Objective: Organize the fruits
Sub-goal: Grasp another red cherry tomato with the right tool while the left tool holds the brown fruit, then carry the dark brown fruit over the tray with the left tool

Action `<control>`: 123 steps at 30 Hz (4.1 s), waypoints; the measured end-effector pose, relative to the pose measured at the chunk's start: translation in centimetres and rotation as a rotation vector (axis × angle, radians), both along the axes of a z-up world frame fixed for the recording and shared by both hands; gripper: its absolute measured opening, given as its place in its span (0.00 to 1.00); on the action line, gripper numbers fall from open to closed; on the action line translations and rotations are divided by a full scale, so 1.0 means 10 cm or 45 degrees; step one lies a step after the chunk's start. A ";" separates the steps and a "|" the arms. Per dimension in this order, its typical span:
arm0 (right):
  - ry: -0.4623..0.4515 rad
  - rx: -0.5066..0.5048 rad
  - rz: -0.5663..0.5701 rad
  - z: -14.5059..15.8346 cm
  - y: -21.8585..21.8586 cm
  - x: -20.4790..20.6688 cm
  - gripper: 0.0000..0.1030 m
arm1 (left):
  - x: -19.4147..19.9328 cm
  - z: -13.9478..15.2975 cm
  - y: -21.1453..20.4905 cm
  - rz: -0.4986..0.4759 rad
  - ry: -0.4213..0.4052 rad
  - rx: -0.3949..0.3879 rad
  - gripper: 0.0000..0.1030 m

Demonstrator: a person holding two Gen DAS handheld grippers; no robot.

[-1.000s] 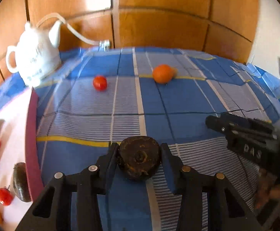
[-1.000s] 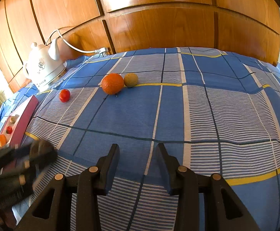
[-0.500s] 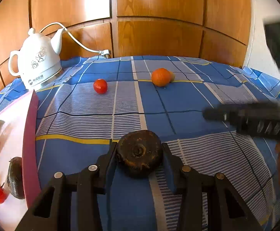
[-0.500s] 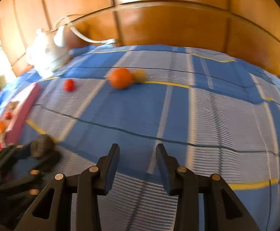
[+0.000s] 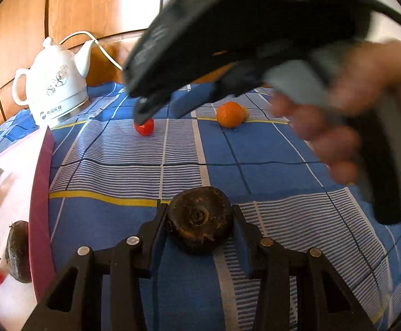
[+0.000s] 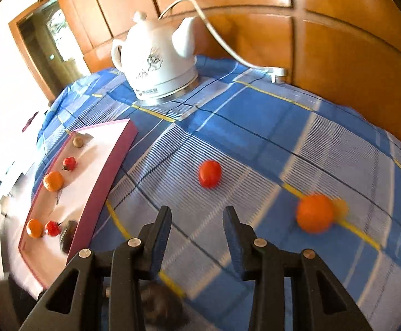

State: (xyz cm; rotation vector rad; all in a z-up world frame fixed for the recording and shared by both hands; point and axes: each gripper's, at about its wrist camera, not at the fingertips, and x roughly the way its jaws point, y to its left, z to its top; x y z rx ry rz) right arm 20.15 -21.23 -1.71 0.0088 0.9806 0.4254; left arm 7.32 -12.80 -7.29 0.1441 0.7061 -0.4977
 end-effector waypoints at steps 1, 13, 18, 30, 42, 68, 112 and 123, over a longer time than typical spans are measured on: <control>0.012 -0.005 -0.005 -0.04 0.03 0.08 0.38 | 0.00 0.00 0.00 0.001 -0.002 -0.001 0.43; 0.016 -0.121 -0.007 -0.28 0.25 0.48 0.36 | -0.02 -0.02 0.05 -0.002 0.000 -0.025 0.43; -0.027 -0.155 -0.048 -0.26 0.21 0.39 0.25 | -0.02 -0.02 0.06 -0.002 0.001 -0.027 0.43; -0.057 -0.146 -0.305 -0.18 -0.52 -0.74 0.25 | 0.00 -0.01 0.06 -0.006 0.010 -0.032 0.42; -0.164 -0.234 -0.526 -0.40 -0.80 -1.26 0.25 | 0.07 0.05 -0.01 -0.008 0.068 0.034 0.42; -0.180 -0.171 -0.539 -0.41 -0.86 -1.31 0.26 | 0.67 0.93 1.88 0.498 0.216 -0.231 0.42; -0.184 -0.182 -0.540 -0.41 -0.85 -1.31 0.26 | 0.66 0.60 2.12 0.652 0.305 -0.171 0.42; -0.184 -0.183 -0.540 -0.41 -0.85 -1.31 0.26 | 1.04 0.58 2.30 0.714 0.377 -0.241 0.42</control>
